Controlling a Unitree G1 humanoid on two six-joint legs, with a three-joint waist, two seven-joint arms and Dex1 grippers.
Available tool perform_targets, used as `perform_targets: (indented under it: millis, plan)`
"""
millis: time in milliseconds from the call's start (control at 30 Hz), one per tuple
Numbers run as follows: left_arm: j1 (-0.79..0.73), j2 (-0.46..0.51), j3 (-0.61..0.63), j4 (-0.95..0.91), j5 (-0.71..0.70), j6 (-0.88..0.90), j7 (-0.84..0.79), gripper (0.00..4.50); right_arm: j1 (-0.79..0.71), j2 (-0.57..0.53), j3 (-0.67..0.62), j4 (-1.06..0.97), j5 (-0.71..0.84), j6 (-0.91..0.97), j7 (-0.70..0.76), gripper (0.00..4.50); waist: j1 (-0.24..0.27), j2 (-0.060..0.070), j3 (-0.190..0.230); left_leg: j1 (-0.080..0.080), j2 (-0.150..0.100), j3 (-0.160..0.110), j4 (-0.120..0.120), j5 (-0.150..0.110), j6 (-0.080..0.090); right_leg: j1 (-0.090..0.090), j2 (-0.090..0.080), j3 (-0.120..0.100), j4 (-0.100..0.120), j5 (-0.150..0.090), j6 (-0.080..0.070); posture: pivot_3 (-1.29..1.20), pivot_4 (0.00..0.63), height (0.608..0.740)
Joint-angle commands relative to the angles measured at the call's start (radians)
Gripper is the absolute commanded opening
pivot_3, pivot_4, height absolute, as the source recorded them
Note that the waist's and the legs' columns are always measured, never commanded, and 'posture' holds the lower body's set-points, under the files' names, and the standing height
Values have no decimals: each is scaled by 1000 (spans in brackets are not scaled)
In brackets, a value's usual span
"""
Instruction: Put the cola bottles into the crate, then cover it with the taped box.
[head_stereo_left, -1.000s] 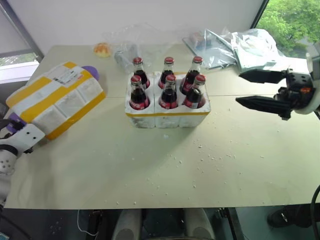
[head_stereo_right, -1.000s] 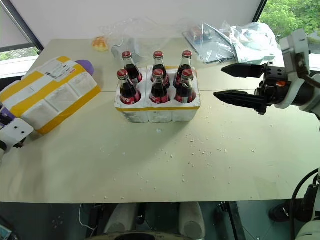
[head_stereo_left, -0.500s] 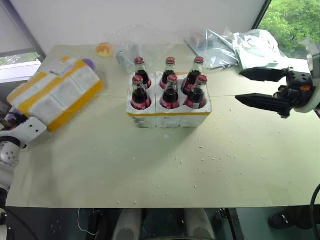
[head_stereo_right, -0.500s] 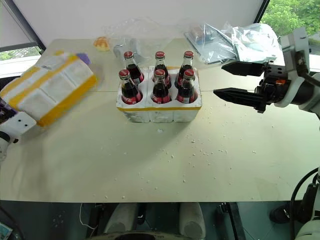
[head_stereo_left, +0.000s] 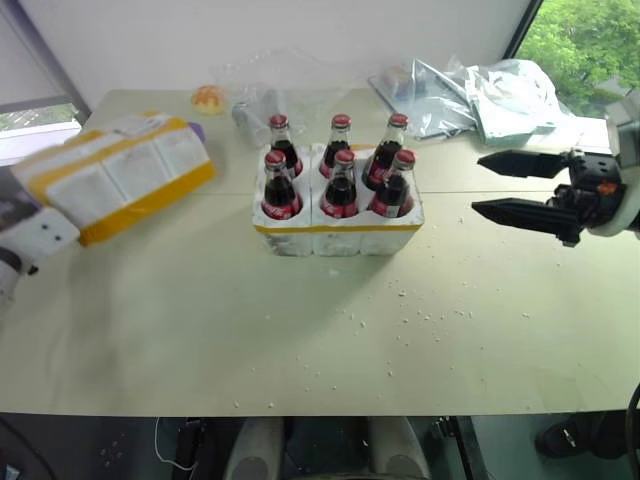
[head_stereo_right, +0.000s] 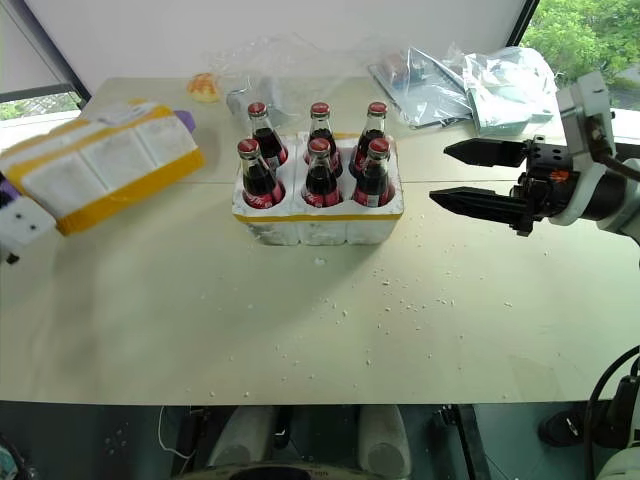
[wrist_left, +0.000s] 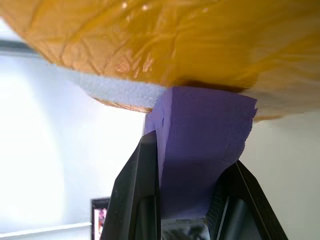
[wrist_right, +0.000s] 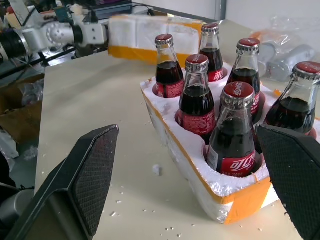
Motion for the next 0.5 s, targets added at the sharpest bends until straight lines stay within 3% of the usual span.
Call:
perform_targets:
  millis: [33, 300, 500]
  plan:
    - [-169, 43, 8, -65, -60, -89, -94, 504, 0, 6, -8, -9, -8, -34, -4, 4500, 3, -1, 0, -1, 0, 0, 0, 0, 0, 0, 0, -1, 0, 0, 0, 0, 150, 737]
    - [-517, -104, -142, -151, -96, -91, -321, 504, 28, 32, -4, -13, -28, -63, -24, 4500, -5, 0, 0, 0, -1, 0, 1, 0, 0, 0, 0, 0, 1, 1, 2, 0, 150, 737]
    - [-573, -195, -211, -232, -102, -126, -437, 504, 54, 39, -20, -28, -25, -65, -48, 4500, -11, -1, 0, -2, -1, 0, 2, 0, 1, 0, 0, 1, 0, 2, 4, 0, 150, 737]
